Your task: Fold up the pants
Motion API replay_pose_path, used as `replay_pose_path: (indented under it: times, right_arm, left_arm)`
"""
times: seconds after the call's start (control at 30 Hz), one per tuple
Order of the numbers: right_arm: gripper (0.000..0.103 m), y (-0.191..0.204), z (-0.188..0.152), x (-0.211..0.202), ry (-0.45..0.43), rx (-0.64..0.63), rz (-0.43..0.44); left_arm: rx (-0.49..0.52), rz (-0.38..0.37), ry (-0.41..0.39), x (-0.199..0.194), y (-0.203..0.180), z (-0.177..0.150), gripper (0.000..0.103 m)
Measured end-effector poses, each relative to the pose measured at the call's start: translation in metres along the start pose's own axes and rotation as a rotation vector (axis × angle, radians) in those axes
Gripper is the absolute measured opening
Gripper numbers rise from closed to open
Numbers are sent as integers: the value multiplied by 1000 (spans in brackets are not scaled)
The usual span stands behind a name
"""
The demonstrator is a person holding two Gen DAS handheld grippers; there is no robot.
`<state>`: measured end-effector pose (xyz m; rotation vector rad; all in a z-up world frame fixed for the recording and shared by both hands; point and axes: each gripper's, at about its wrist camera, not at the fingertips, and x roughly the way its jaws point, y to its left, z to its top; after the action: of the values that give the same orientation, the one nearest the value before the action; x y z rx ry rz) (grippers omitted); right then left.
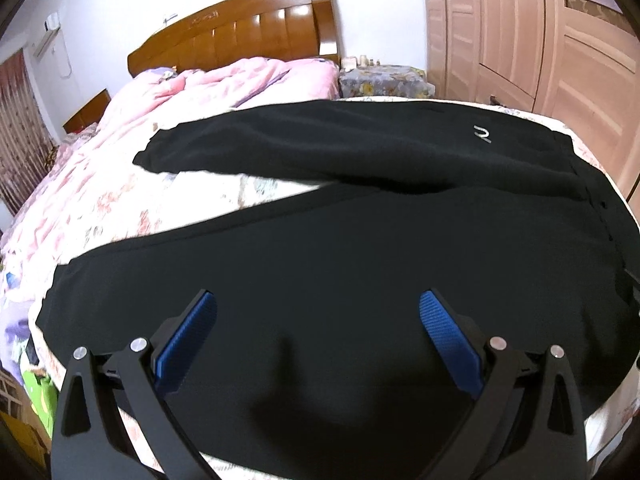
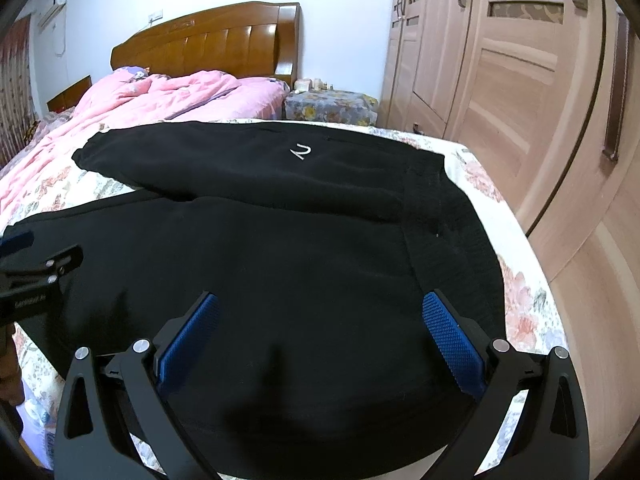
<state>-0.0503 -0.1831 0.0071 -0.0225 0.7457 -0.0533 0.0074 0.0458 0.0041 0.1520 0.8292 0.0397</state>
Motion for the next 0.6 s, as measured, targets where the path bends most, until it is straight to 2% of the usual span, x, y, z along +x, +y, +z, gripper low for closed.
replay_pose_path:
  times: [0.23,0.6]
  right_arm:
    - [99,-3,5,1,-1,4,-19]
    - [99,-2,7,10,21,0,-5]
  left_arm:
    - [21,-28,-29,1,-10,14,102]
    - [36,-36,-18,8,-13,10,102]
